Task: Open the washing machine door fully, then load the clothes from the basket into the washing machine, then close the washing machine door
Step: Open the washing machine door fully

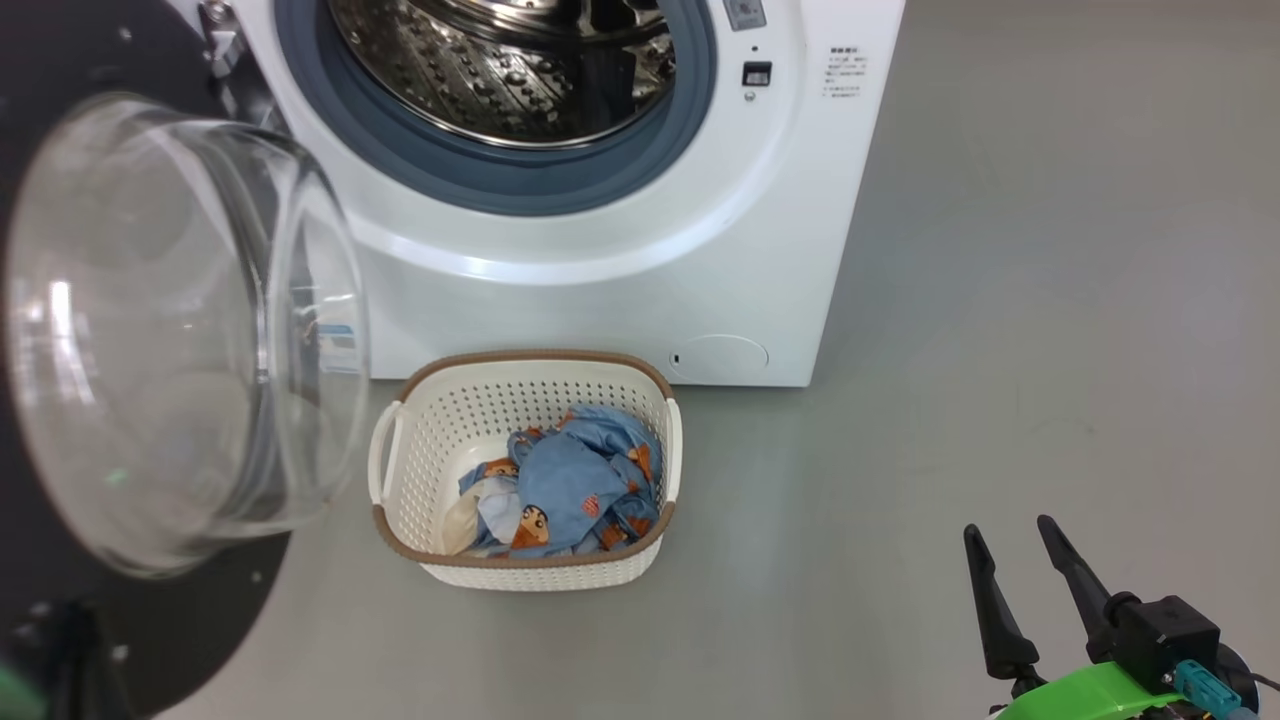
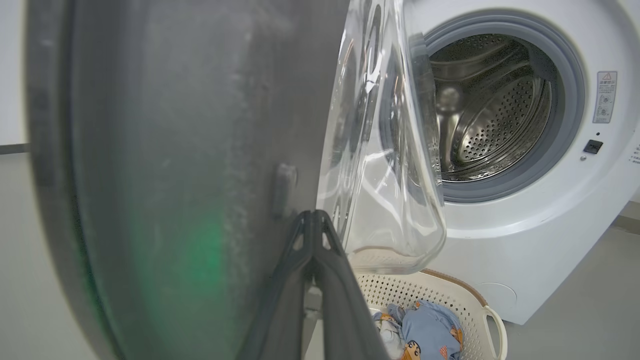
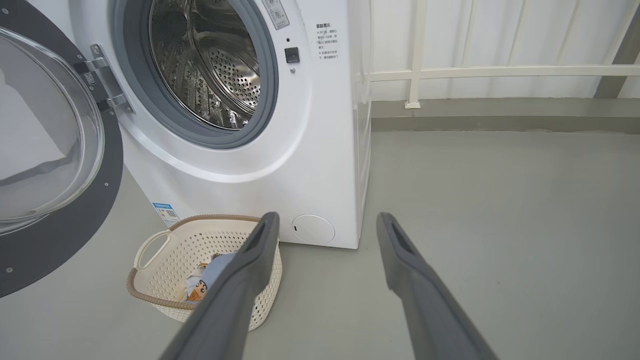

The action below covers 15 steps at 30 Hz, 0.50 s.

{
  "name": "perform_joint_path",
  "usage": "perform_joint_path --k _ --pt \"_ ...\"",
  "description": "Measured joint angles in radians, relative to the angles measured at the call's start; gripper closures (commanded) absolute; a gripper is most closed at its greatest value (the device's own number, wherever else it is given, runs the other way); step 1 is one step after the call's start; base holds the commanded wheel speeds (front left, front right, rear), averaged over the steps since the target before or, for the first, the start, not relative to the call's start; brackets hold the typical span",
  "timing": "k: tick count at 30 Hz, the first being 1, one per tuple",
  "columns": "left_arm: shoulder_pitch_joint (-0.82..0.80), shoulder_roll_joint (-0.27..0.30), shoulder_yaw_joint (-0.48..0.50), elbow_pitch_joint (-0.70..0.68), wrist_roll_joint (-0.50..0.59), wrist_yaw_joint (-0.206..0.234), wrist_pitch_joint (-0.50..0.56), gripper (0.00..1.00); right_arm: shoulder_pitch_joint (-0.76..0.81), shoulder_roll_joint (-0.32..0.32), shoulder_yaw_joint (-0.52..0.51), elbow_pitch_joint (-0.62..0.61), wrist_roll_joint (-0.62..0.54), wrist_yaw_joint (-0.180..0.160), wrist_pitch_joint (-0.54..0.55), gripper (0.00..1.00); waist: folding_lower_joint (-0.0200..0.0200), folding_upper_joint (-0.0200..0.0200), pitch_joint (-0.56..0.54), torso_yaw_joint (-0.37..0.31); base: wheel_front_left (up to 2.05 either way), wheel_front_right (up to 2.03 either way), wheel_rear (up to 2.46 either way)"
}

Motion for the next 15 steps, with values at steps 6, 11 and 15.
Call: perform_joint_path --k 6,11,15 --pt "-0.072 0.006 0.103 0.074 -0.021 0.0 0.0 1.0 0.0 0.0 -0.006 -0.01 -0.002 0.0 0.0 0.0 0.0 0.0 0.028 -0.013 0.0 0.0 0.0" --pt "-0.151 0.031 0.189 0.152 -0.037 -0.002 0.0 1.0 -0.014 0.0 -0.008 -0.013 -0.011 0.0 0.0 0.0 0.0 0.0 0.061 -0.019 0.0 0.0 0.0" --pt "-0.218 0.054 0.261 0.206 -0.051 -0.003 0.0 1.0 -0.042 -0.001 -0.01 -0.02 -0.011 0.0 0.0 0.0 0.0 0.0 0.084 -0.02 0.0 0.0 0.0"
